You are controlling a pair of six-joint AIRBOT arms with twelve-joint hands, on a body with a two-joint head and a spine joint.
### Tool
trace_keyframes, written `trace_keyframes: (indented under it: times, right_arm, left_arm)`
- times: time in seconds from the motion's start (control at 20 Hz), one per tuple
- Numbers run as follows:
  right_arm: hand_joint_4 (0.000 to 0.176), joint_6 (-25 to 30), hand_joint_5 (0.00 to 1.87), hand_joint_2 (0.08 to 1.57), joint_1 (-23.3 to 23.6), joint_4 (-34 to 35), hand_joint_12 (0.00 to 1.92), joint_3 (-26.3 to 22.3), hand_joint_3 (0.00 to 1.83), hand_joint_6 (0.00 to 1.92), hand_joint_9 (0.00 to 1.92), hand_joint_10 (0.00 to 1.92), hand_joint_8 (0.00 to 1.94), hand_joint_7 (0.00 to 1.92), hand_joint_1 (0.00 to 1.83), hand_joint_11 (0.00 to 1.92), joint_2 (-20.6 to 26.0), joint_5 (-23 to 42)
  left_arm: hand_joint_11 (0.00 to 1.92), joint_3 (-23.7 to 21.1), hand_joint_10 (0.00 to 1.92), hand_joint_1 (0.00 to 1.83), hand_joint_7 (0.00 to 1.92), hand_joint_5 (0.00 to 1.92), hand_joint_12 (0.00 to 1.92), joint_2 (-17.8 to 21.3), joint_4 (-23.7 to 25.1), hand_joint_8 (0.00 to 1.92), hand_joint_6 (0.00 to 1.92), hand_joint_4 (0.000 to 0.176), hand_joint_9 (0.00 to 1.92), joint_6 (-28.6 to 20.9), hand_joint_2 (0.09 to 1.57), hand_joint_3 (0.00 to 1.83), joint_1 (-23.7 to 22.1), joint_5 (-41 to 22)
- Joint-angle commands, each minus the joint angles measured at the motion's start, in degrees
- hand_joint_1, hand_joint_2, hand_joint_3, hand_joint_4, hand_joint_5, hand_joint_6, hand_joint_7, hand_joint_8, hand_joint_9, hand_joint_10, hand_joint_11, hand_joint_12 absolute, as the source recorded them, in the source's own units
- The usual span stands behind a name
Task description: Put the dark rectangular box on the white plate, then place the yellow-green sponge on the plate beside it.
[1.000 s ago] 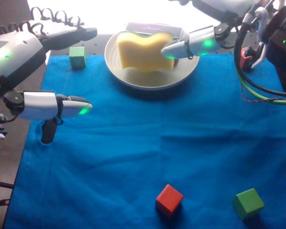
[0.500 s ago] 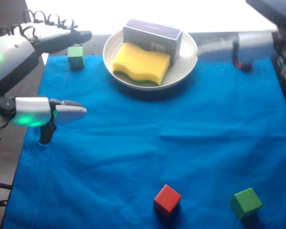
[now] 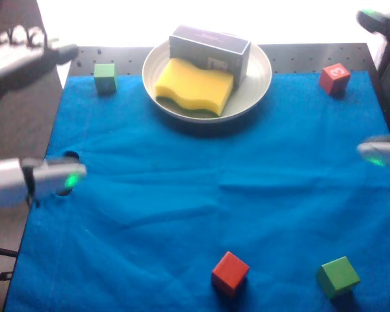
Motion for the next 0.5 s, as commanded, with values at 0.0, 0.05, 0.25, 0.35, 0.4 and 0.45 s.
trace_keyframes:
  times: [0.0, 0.05, 0.25, 0.35, 0.4, 0.45]
  right_arm:
    - [0.071, 0.23, 0.1, 0.83, -0.41, 1.59, 0.02, -0.69, 0.0, 0.0, 0.01, 0.0, 0.0, 0.06, 0.91, 0.03, 0.13, 10.58]
    - [0.071, 0.16, 0.1, 0.83, -3.26, 3.87, 0.02, -2.05, 0.0, 0.0, 0.01, 0.0, 0.0, 0.06, 0.91, 0.03, 0.51, 13.32]
    - [0.05, 0.16, 0.11, 0.85, -6.5, 6.58, 0.02, -3.23, 0.01, 0.0, 0.02, 0.0, 0.0, 0.07, 0.85, 0.03, 0.69, 16.04]
    - [0.05, 0.16, 0.12, 0.85, -6.88, 7.24, 0.01, -3.26, 0.01, 0.01, 0.0, 0.0, 0.0, 0.06, 0.85, 0.0, 0.69, 16.04]
    - [0.065, 0.16, 0.13, 0.85, -7.13, 7.88, 0.0, -3.15, 0.01, 0.01, 0.0, 0.0, 0.0, 0.07, 0.84, 0.0, 0.69, 16.03]
    - [0.087, 0.16, 0.12, 0.86, -7.45, 8.74, 0.0, -2.86, 0.01, 0.0, 0.0, 0.0, 0.0, 0.05, 0.85, 0.0, 0.68, 16.02]
  left_arm:
    - [0.06, 0.0, 0.01, 0.67, 0.18, 0.26, 0.05, 0.05, -1.3, 0.0, 0.0, 0.032, 0.1, -0.23, 0.92, 0.01, 0.01, -10.04]
    - [0.06, -0.43, 0.01, 0.67, 0.18, 0.26, 0.05, 0.08, -2.52, 0.0, 0.0, 0.032, 0.1, -0.53, 0.92, 0.01, 1.44, -11.41]
    - [0.13, -0.56, 0.0, 0.77, 0.14, 0.26, 0.09, -1.02, -5.4, 0.0, 0.0, 0.076, 0.09, -2.1, 0.91, 0.0, 3.5, -13.65]
    - [0.01, -0.38, 0.0, 0.75, 0.13, 0.24, 0.34, -1.73, -5.99, 0.01, 0.0, 0.075, 0.06, -2.8, 0.93, 0.0, 3.67, -14.74]
    - [0.0, -0.09, 0.0, 0.79, 0.13, 0.23, 0.32, -2.11, -6.08, 0.01, 0.0, 0.069, 0.06, -3.42, 0.94, 0.0, 3.67, -15.18]
    - [0.0, 0.48, 0.0, 0.79, 0.14, 0.22, 0.36, -2.48, -6.09, 0.0, 0.0, 0.058, 0.07, -4.53, 0.95, 0.0, 3.67, -15.58]
